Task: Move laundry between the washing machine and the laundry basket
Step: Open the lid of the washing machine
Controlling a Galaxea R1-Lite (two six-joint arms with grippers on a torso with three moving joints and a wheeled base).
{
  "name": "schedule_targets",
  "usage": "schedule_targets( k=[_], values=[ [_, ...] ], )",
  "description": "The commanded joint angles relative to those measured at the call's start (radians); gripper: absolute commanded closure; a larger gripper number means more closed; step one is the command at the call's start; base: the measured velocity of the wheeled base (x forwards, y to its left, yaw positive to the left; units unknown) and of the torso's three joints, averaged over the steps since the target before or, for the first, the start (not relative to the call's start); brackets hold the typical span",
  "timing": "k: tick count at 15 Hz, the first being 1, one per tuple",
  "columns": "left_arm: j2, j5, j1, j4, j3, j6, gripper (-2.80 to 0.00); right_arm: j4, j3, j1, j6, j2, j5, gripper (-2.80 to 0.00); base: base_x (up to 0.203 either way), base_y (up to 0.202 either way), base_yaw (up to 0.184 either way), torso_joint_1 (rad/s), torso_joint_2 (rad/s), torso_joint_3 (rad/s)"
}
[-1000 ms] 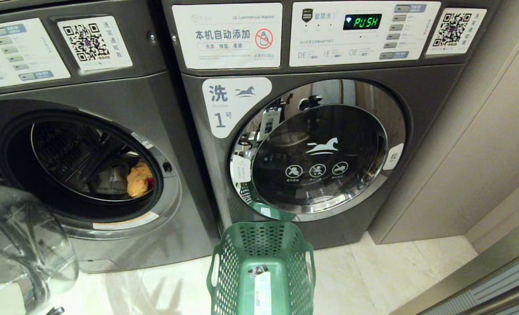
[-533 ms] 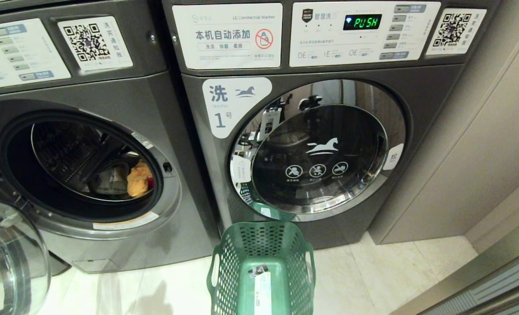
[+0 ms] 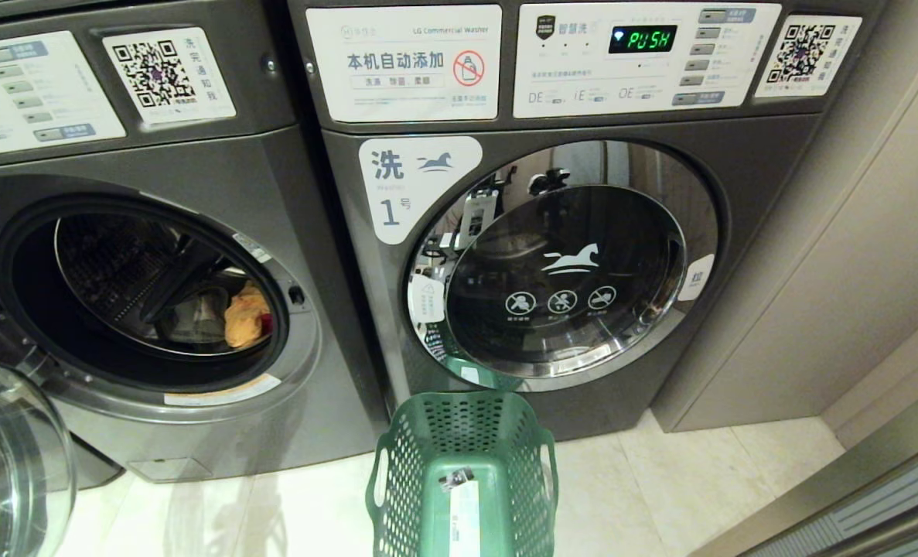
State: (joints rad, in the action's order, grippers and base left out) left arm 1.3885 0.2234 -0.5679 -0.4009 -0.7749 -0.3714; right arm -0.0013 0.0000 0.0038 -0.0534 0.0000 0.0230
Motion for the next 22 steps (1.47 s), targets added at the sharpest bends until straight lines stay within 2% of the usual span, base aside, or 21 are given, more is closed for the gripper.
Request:
schedule_targets(
  k=[1, 2, 3, 4, 5, 6, 7, 10, 11, 12, 13, 14, 16, 18, 19, 21, 22],
  values=[
    [0.07, -0.145, 0.291, -0.107, 0.059, 0.135, 0.0, 0.0, 0.0, 0.001, 0.0, 0.001, 0.0, 0.0, 0.0, 0.0, 0.0, 0.0, 0.0, 0.0],
    [0.059, -0.215, 0.425, -0.133, 0.096, 0.184, 0.0, 0.0, 0.0, 0.001, 0.0, 0.0, 0.0, 0.0, 0.0, 0.0, 0.0, 0.0, 0.0, 0.0],
    [0.036, -0.282, 0.528, -0.153, 0.156, 0.223, 0.0, 0.0, 0.0, 0.001, 0.0, 0.001, 0.0, 0.0, 0.0, 0.0, 0.0, 0.0, 0.0, 0.0],
    [-0.007, -0.34, 0.599, -0.169, 0.251, 0.253, 0.0, 0.0, 0.0, 0.001, 0.0, 0.0, 0.0, 0.0, 0.0, 0.0, 0.0, 0.0, 0.0, 0.0],
    [-0.046, -0.399, 0.628, -0.182, 0.337, 0.274, 0.0, 0.0, 0.0, 0.001, 0.0, 0.001, 0.0, 0.0, 0.0, 0.0, 0.0, 0.0, 0.0, 0.0],
    [-0.067, -0.458, 0.618, -0.187, 0.386, 0.283, 0.0, 0.0, 0.0, 0.001, 0.0, 0.0, 0.0, 0.0, 0.0, 0.0, 0.0, 0.0, 0.0, 0.0],
    [-0.084, -0.508, 0.566, -0.189, 0.408, 0.286, 0.0, 0.0, 0.0, 0.001, 0.0, 0.0, 0.0, 0.0, 0.0, 0.0, 0.0, 0.0, 0.0, 0.0],
    [-0.049, -0.575, 0.318, -0.206, 0.422, 0.259, 0.0, 0.0, 0.0, 0.001, 0.0, 0.001, 0.0, 0.0, 0.0, 0.0, 0.0, 0.0, 0.0, 0.0],
    [-0.007, -0.593, 0.269, -0.261, 0.403, 0.213, 0.0, 0.0, 0.0, 0.001, 0.0, 0.0, 0.0, 0.0, 0.0, 0.0, 0.0, 0.0, 0.0, 0.0],
    [0.022, -0.628, 0.246, -0.35, 0.391, 0.13, 0.0, 0.0, 0.0, 0.001, 0.0, 0.0, 0.0, 0.0, 0.0, 0.0, 0.0, 0.0, 0.0, 0.0],
    [0.048, -0.698, 0.228, -0.453, 0.384, 0.037, 0.0, 0.0, 0.0, 0.001, 0.0, 0.001, 0.0, 0.0, 0.0, 0.0, 0.0, 0.0, 0.0, 0.0],
    [0.089, -0.745, 0.216, -0.529, 0.378, -0.011, 0.0, 0.0, 0.0, 0.001, 0.0, 0.0, 0.0, 0.0, 0.0, 0.0, 0.0, 0.0, 0.0, 0.0],
    [0.159, -0.81, 0.199, -0.669, 0.349, -0.054, 0.0, 0.0, 0.0, 0.001, 0.0, 0.0, 0.0, 0.0, 0.0, 0.0, 0.0, 0.0, 0.0, 0.0],
    [0.189, -0.972, 0.166, -0.782, 0.327, -0.149, 0.0, 0.0, 0.0, 0.001, 0.0, 0.0, 0.0, 0.0, 0.0, 0.0, 0.0, 0.0, 0.0, 0.0],
    [0.212, -1.026, 0.142, -0.859, 0.327, -0.219, 0.0, 0.0, 0.0, 0.001, 0.0, 0.0, 0.0, 0.0, 0.0, 0.0, 0.0, 0.0, 0.0, 0.0],
    [0.24, -1.053, 0.091, -0.99, 0.343, -0.33, 0.0, 0.0, 0.0, 0.001, 0.0, 0.0, 0.0, 0.0, 0.0, 0.0, 0.0, 0.0, 0.0, 0.0],
    [0.244, -1.056, 0.083, -1.013, 0.354, -0.345, 0.0, 0.0, 0.0, 0.001, 0.0, 0.0, 0.0, 0.0, 0.0, 0.0, 0.0, 0.0, 0.0, 0.0]
  ],
)
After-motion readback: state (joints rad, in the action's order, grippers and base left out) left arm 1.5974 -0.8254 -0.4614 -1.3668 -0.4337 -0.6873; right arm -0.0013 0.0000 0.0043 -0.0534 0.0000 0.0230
